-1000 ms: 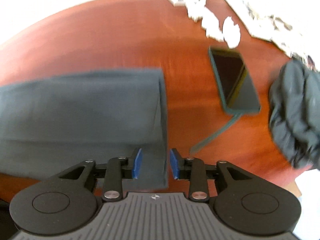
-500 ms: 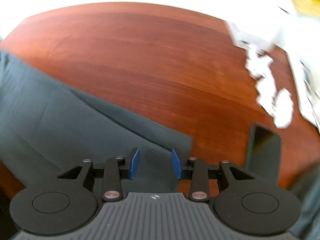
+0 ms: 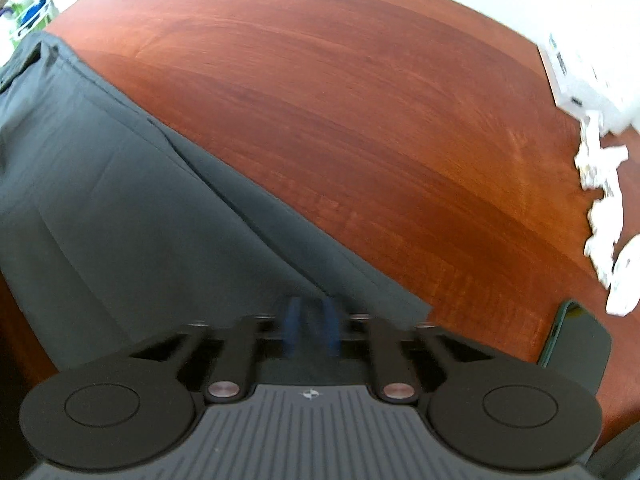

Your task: Fold clothes

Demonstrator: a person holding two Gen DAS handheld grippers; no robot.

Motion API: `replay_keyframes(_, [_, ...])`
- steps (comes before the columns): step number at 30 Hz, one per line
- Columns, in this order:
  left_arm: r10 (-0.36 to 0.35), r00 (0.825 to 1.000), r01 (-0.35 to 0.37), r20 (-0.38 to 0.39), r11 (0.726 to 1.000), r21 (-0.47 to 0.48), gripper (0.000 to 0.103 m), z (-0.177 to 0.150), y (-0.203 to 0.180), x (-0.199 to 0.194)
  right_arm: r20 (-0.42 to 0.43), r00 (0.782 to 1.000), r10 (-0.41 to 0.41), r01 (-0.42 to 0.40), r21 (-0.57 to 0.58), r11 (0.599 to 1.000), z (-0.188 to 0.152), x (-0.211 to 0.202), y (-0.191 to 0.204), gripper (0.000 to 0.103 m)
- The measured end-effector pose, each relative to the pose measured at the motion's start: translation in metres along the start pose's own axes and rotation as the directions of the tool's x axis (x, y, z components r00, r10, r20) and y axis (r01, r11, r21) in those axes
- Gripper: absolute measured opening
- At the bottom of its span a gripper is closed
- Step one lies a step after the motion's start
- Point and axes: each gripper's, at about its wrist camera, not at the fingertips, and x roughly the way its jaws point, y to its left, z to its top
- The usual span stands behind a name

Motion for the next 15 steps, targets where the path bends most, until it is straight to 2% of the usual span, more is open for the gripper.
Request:
replay_keyframes(3, [-0.005, 1.000, 0.005, -0.011, 1.000, 0.015, 0.070, -0.0004, 0.0024, 0.0041, 0.011, 1.000, -0.020, 0.020, -0.008, 1.000, -0.0036, -0.0037, 0.0047, 0.002])
replay_keyframes(5, [-0.008, 1.000, 0.008, -0.008, 1.000, 0.019, 0.070, -0.0016, 0.0035, 0.0053, 0.017, 0.999, -0.046, 0.046, -0.020, 0.999, -0.0067, -0.0065, 0.0067, 0.009])
replay_keyframes(7, [-0.011, 1.000, 0.012, -0.004, 1.000, 0.026, 0.072, -0.0025, 0.0043, 0.0061, 0.018, 0.998, -0.056, 0.056, -0.030, 0.998, -0.0068, -0.0057, 0.0090, 0.022])
replay_keyframes(10, [-0.016, 1.000, 0.016, 0.004, 0.999, 0.037, 0.073, -0.0034, 0.0056, 0.0067, 0.022, 0.998, -0.063, 0.064, -0.040, 0.997, -0.0053, -0.0077, 0.0086, 0.030])
replay_keyframes(15, [-0.021, 1.000, 0.021, 0.008, 0.999, 0.044, 0.076, -0.0039, 0.0064, 0.0087, 0.015, 0.996, -0.083, 0.084, -0.076, 0.994, -0.0039, -0.0090, 0.0065, 0.035])
